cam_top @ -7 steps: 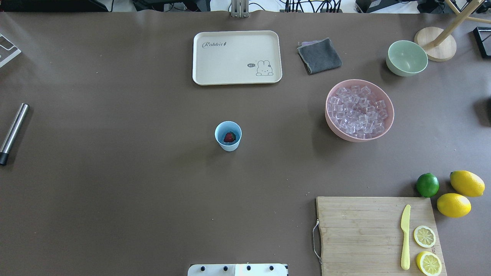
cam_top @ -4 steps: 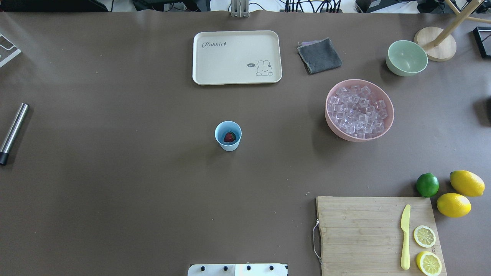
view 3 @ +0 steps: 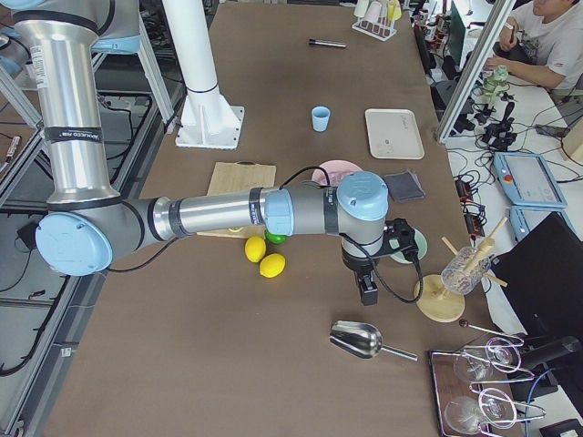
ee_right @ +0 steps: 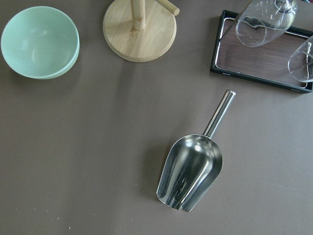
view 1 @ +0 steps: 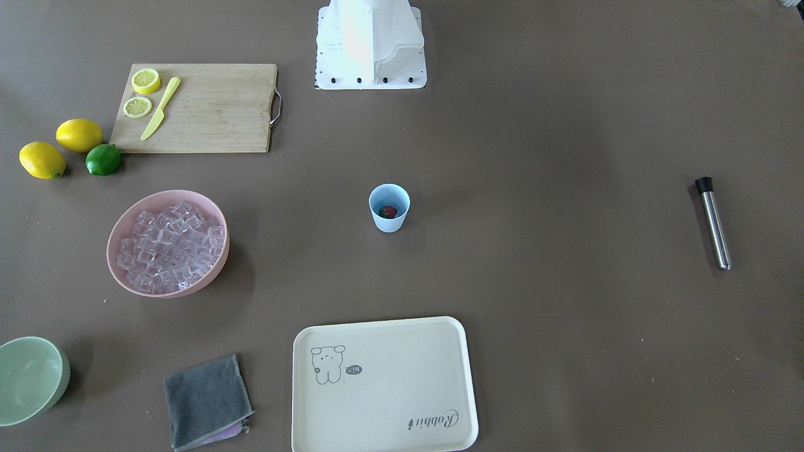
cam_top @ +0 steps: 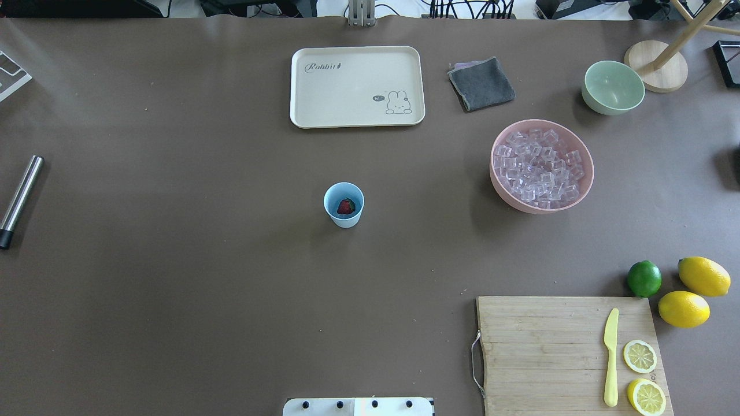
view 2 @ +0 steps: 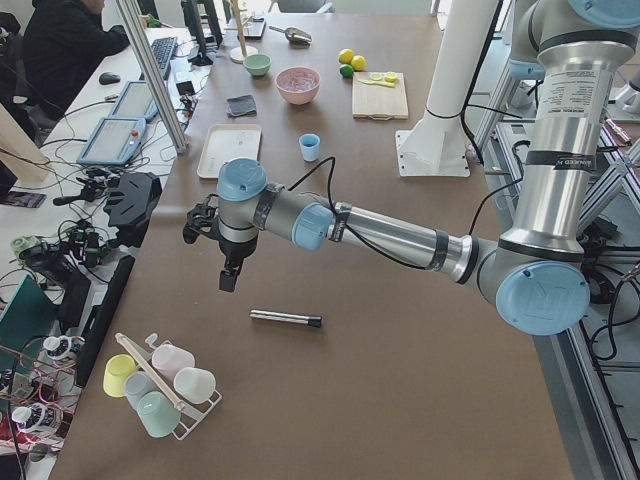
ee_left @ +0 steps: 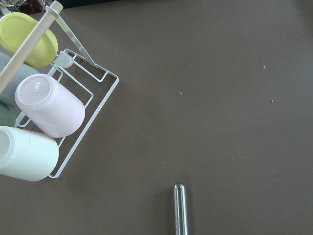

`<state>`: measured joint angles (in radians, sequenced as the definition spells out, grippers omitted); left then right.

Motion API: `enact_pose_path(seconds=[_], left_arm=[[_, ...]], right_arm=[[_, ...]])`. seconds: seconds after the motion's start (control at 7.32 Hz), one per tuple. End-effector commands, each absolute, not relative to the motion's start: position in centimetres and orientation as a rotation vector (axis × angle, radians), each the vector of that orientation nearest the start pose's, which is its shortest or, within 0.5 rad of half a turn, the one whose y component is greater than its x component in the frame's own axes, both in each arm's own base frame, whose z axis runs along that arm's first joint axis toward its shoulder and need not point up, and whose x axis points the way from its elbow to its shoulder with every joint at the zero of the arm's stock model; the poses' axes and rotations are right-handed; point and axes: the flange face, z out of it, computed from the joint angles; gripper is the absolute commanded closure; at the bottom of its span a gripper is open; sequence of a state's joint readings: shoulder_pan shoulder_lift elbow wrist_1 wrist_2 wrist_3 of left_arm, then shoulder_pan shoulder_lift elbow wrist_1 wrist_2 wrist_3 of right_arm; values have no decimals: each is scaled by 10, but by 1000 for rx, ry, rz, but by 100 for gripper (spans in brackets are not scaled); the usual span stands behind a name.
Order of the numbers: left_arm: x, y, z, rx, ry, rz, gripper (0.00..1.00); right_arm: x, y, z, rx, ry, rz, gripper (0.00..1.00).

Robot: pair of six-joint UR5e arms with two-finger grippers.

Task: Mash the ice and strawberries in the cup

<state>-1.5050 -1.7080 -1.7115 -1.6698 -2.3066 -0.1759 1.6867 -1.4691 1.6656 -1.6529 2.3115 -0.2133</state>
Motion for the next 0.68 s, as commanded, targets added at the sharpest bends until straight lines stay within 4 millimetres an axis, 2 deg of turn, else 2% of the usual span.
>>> enact_pose_path(seconds=[0.0, 0.27, 0.55], left_arm=[[-33, -566, 489, 159, 755, 8, 2], [-53, -558, 510, 139, 726, 142, 2], [-56, -556, 525, 115, 692, 135, 2]], right_arm=[[128, -526, 573, 224, -709, -137, 1], [127, -527, 572, 226, -718, -138, 1], [127, -530, 573, 224, -714, -141, 1]])
